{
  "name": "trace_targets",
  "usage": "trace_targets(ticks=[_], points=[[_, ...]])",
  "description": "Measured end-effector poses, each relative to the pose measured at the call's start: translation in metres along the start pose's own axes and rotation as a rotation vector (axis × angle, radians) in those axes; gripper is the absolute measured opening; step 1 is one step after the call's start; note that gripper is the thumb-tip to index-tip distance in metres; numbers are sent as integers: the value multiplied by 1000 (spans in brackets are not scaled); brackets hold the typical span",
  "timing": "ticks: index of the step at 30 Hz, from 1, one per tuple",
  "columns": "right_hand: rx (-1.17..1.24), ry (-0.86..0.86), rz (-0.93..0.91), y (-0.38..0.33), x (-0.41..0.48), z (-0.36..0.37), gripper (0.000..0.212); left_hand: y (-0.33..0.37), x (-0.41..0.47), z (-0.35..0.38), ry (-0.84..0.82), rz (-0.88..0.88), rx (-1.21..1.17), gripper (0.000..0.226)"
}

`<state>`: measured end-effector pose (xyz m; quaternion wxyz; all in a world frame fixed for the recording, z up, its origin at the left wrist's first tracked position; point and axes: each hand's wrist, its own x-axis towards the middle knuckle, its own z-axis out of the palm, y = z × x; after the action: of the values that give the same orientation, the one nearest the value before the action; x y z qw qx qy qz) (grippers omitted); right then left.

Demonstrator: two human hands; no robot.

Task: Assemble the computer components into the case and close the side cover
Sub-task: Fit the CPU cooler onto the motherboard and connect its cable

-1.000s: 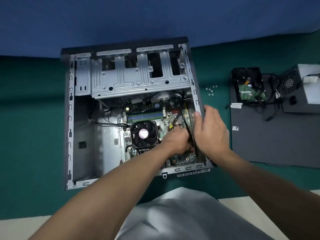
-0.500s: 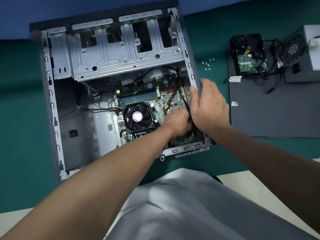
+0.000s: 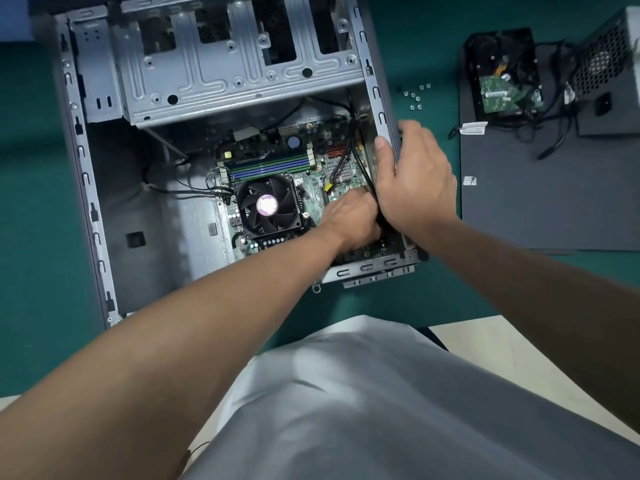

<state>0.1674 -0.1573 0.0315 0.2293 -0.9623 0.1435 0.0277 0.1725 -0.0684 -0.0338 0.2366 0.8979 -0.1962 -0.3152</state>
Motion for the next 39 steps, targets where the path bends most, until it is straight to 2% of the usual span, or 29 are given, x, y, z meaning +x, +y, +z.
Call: trace_targets(ticks=[6,11,16,28,31,36,39], points=[[9,17,-7,1,0,1,41,-1,-1,-1,-40,-95,-27,28],[18,10,-7,1,1,0,41,9,2,-3,-58,-149,-54,6],[24,20,-12,1,0,0,40,16,1,1,-19,-198,-72,20],[19,79,-42,1,0,3,39,22,-1,4,93,-242,-7,25],[-6,96,-49,0,1,4,38,23,0,3,80,-258,-8,23],[-57,121,-58,-2,0,2,37,32,2,1,11,-293,12,7],[-78,118,-58,-2,0,2,37,34,3,1,-19,-330,-14,13]])
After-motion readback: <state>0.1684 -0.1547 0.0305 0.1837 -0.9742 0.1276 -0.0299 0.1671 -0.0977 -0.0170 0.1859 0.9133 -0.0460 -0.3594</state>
